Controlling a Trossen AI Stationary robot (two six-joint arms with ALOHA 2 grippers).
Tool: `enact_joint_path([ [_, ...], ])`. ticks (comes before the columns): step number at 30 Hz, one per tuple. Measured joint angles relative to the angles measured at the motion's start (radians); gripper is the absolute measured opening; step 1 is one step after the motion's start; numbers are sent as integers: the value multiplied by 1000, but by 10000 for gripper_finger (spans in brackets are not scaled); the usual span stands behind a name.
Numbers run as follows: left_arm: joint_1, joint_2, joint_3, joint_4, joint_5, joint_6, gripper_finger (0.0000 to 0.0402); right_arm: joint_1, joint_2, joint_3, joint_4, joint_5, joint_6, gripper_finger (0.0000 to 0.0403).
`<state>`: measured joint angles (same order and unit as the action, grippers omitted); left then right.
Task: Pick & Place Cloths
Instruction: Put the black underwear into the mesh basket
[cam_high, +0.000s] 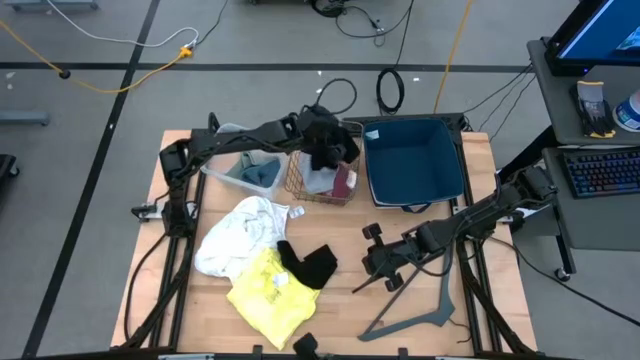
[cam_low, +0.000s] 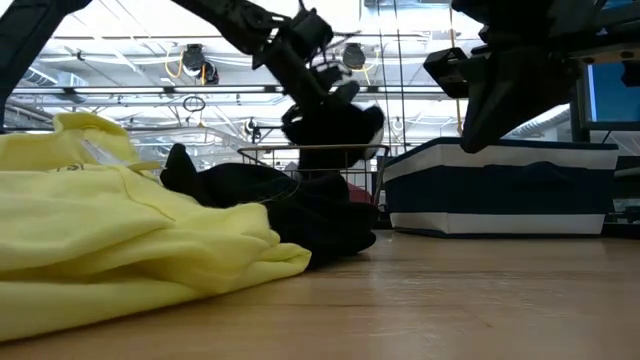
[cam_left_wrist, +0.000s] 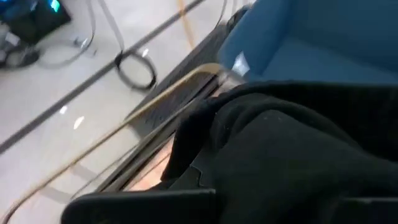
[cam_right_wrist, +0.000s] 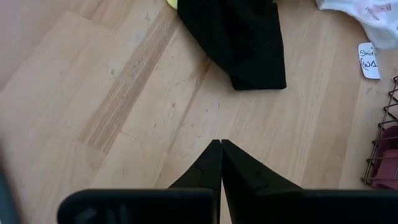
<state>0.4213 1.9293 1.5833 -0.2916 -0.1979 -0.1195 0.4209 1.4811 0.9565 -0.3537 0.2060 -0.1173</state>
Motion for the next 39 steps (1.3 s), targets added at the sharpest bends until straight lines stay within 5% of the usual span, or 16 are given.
enact_joint_path([
  [8, 45, -2, -1, -145, -12, -92, 0, 0, 0, 0, 2, 1, -1, 0],
  [34, 38, 94, -48, -103, 119, -138, 7, 0, 0, 2, 15, 0, 19, 0],
  [39, 35, 93, -48, -103, 119, -101, 43, 0, 0, 2, 13, 1, 27, 0],
])
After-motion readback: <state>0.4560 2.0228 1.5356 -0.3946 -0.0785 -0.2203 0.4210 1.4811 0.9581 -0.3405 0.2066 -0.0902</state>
